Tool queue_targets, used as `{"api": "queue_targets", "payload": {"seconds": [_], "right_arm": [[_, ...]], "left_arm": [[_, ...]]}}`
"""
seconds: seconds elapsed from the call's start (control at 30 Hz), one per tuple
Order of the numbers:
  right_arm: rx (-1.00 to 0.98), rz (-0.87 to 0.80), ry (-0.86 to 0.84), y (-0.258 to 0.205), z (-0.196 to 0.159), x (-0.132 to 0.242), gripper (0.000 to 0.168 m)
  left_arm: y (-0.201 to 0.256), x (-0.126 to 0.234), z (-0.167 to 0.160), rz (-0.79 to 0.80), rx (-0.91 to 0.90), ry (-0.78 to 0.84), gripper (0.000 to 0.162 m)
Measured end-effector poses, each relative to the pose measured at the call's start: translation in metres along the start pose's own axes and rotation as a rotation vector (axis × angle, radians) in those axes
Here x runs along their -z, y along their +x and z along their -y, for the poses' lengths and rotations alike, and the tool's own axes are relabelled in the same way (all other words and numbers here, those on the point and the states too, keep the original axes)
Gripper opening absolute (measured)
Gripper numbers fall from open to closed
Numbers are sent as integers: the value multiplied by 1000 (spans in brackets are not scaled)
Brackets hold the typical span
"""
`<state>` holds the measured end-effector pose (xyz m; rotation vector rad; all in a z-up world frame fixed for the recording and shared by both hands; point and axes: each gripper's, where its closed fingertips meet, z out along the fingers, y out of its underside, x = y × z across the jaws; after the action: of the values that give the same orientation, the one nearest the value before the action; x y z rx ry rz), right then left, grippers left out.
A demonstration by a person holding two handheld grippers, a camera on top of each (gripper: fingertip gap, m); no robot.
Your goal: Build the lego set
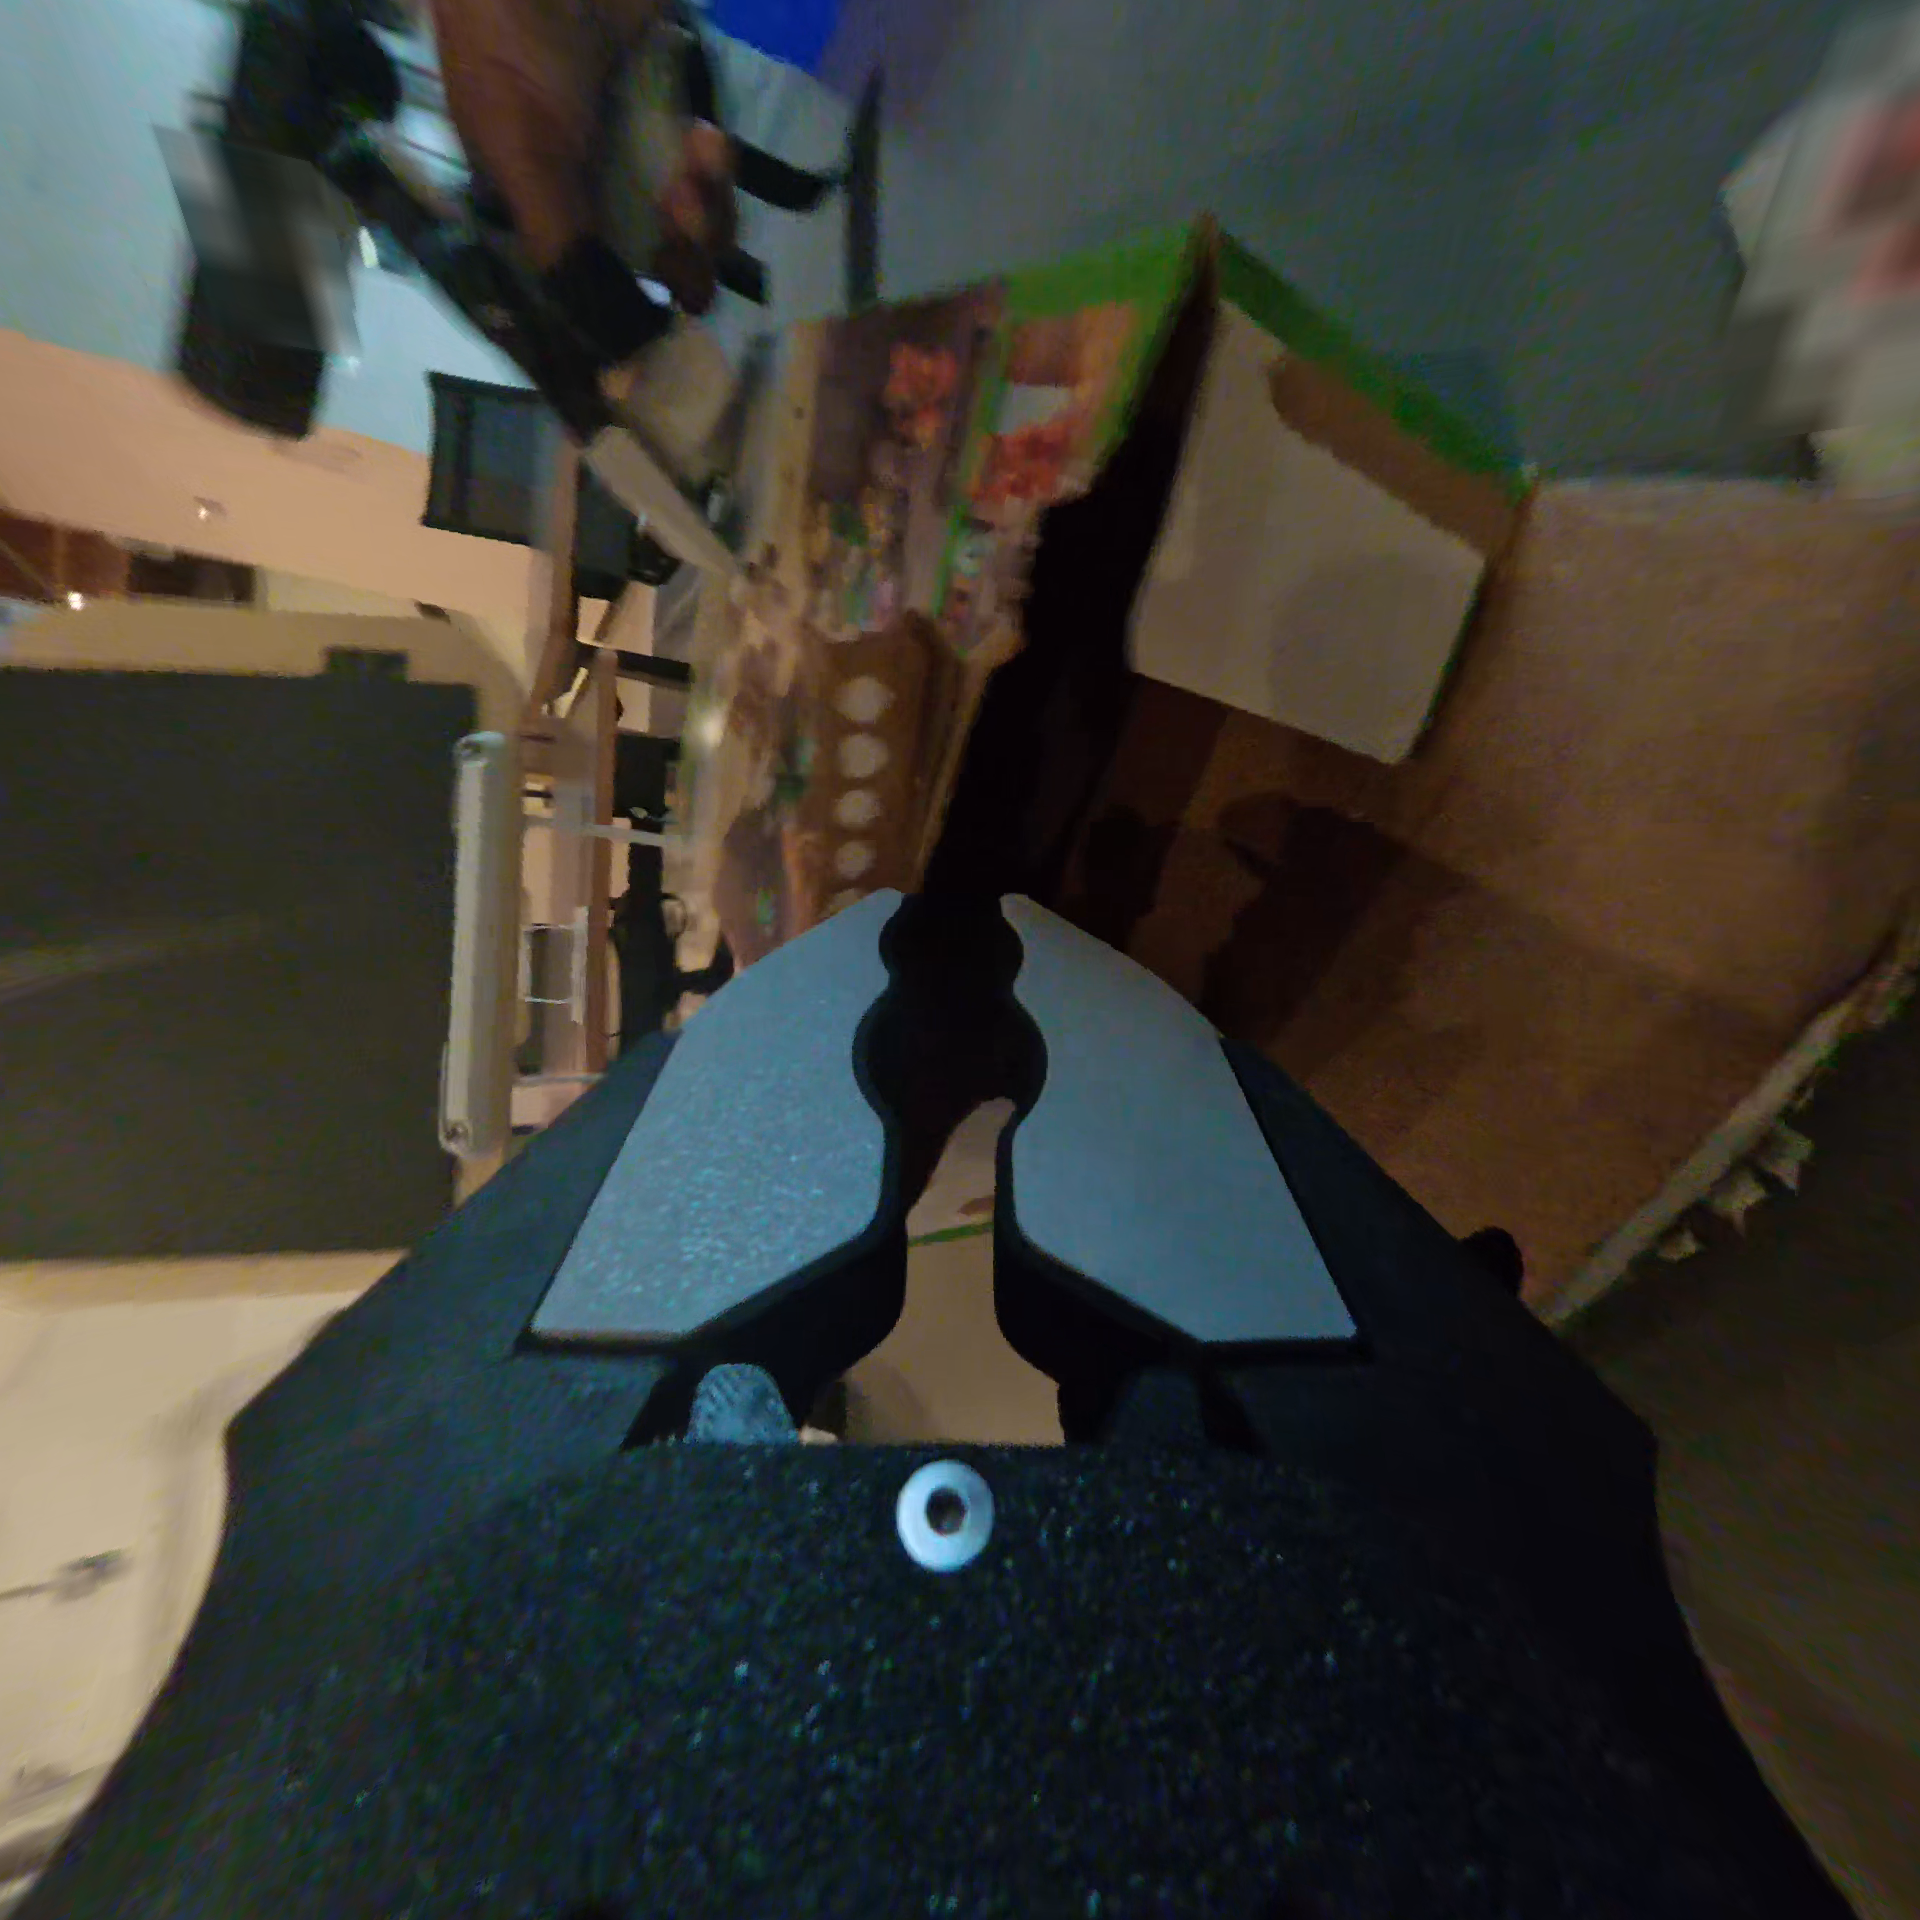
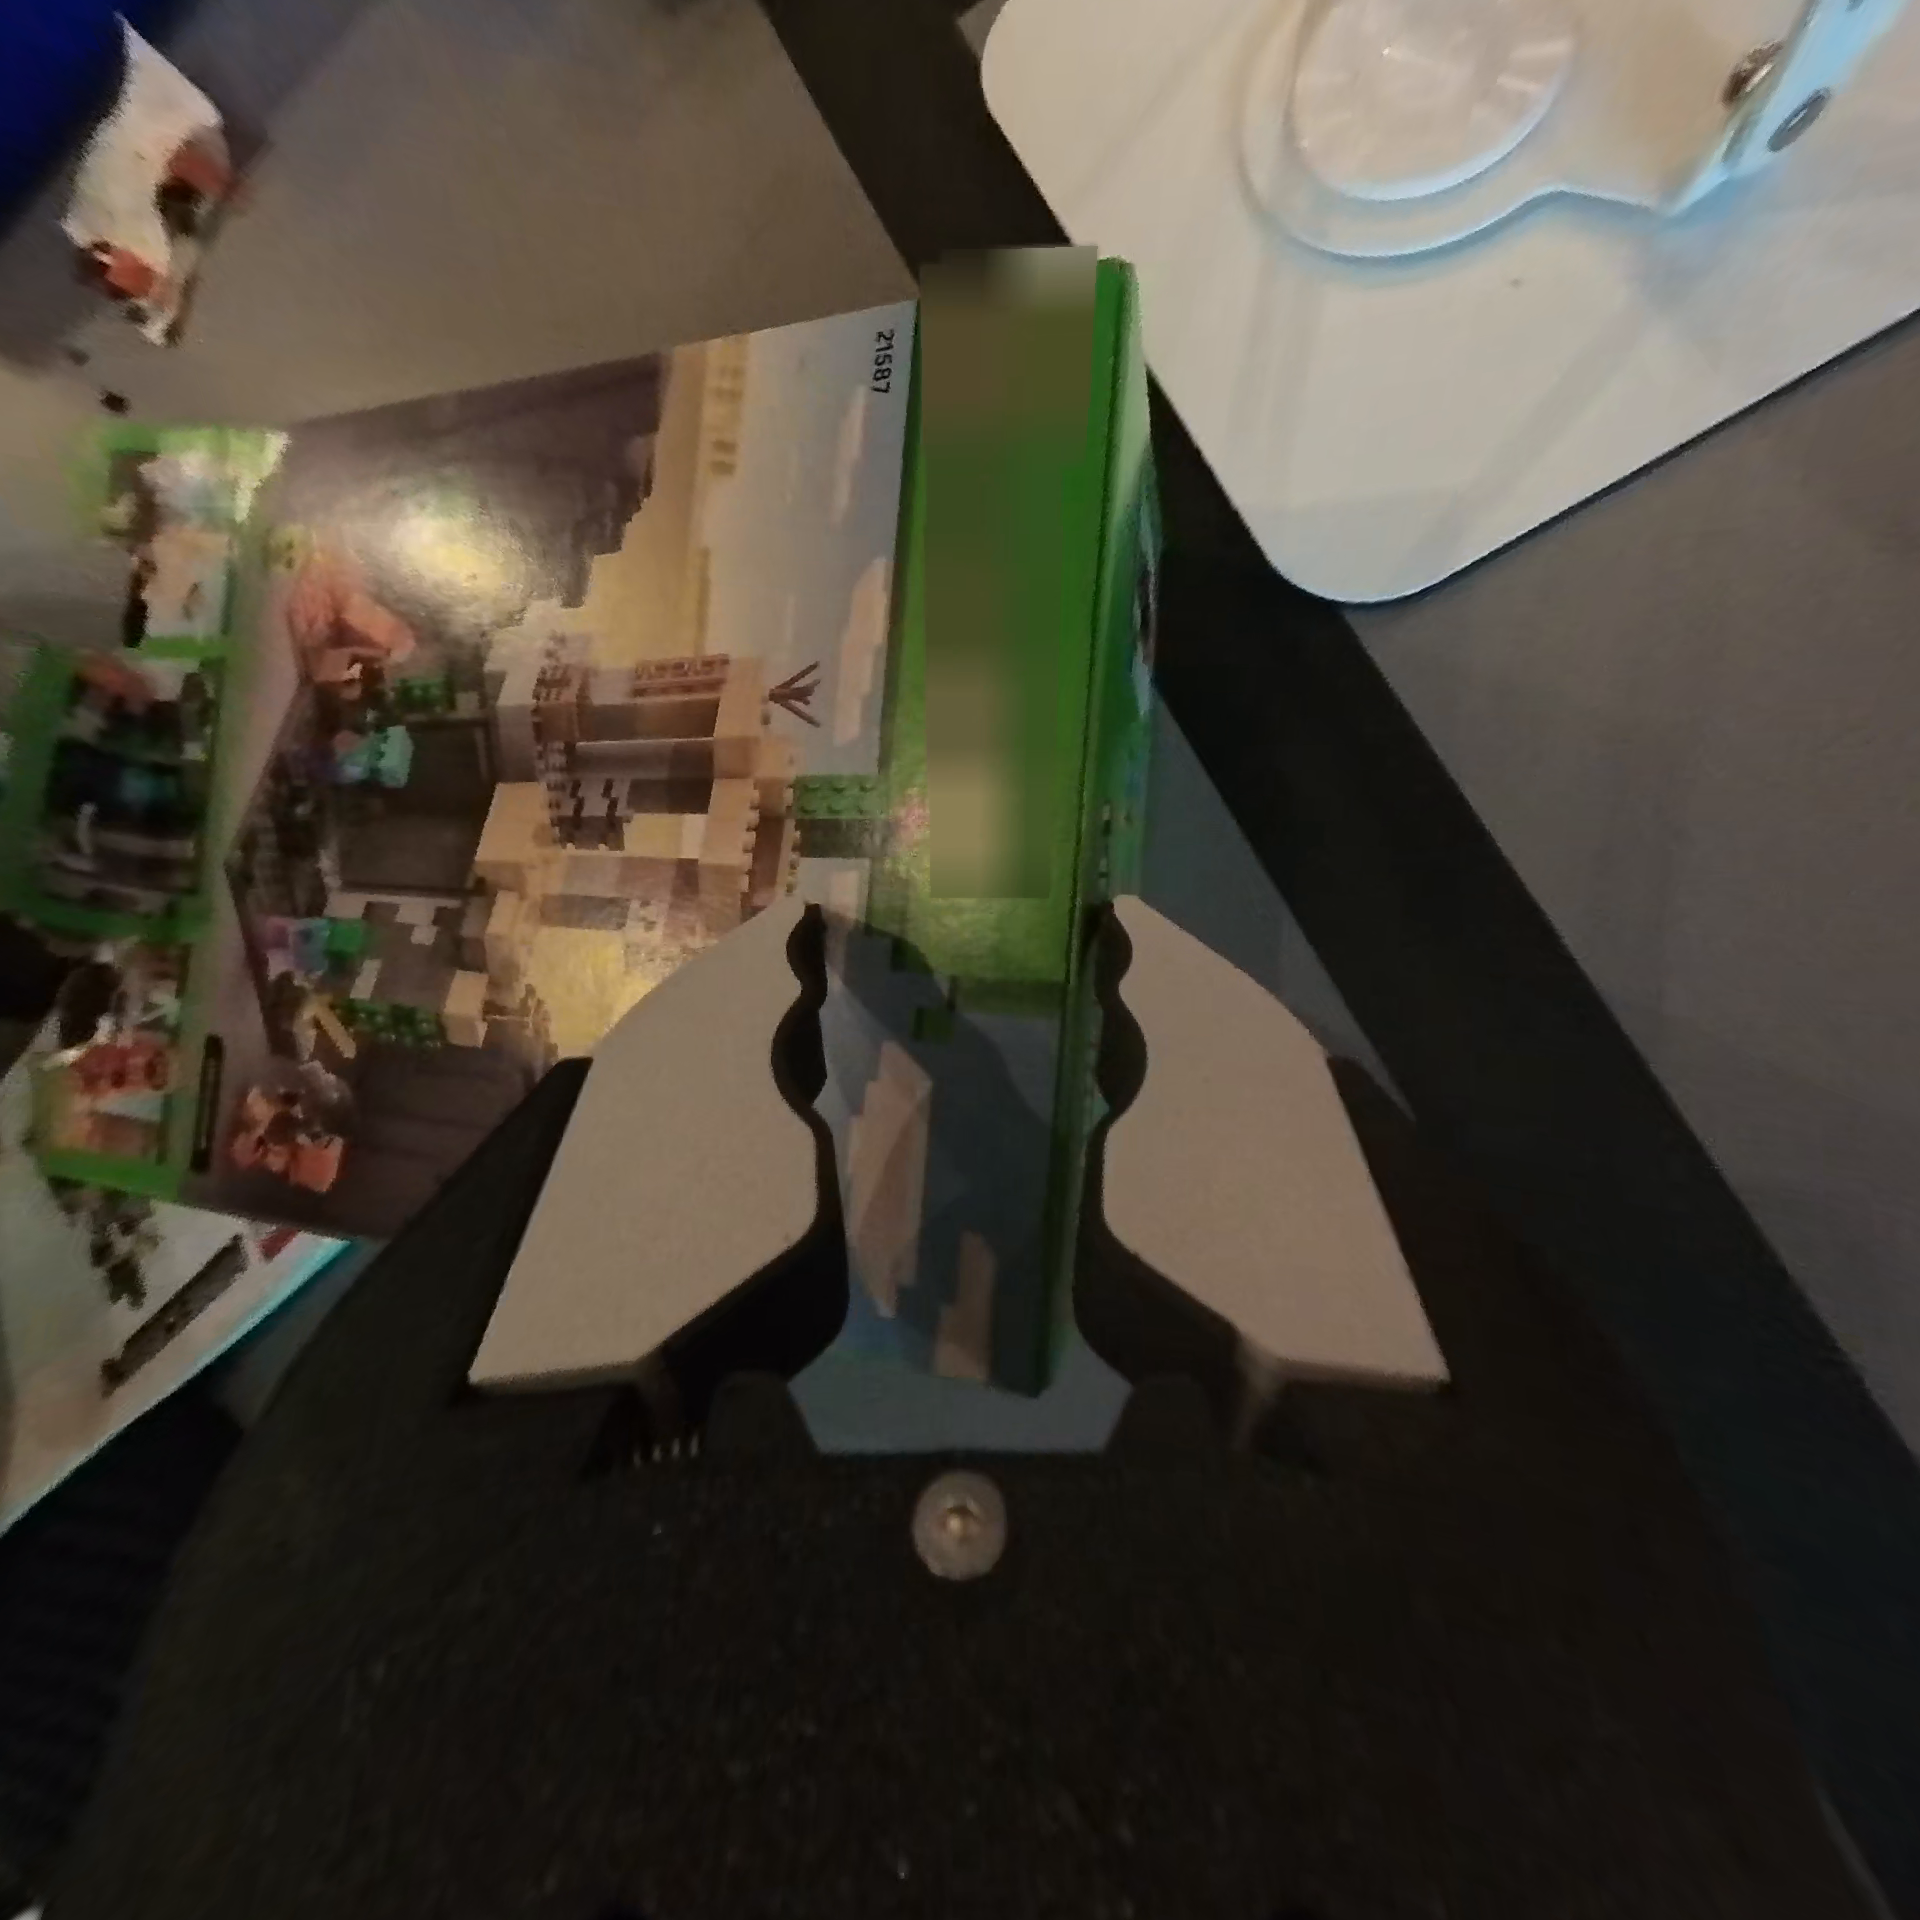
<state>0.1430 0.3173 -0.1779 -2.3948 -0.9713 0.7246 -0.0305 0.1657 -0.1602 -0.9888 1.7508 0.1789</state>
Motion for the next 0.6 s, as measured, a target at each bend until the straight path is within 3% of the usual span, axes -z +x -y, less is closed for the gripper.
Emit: {"api": "queue_targets", "payload": {"seconds": [0.1, 0.23, 0.4, 0.6], "right_arm": [[0, -11, 8, 0, 0, 0, 49], [-9, 6, 22, 0, -1, 0, 50], [-20, 19, 47, 0, -1, -1, 50], [-12, 13, 48, 0, -1, 0, 50]], "left_arm": [[-6, 31, -1, -26, 112, 47, 19], [37, 59, -3, -188, 164, 80, 33], [85, 50, -25, -260, 135, 13, 33], [87, 38, -27, -320, 125, 5, 29]]}}
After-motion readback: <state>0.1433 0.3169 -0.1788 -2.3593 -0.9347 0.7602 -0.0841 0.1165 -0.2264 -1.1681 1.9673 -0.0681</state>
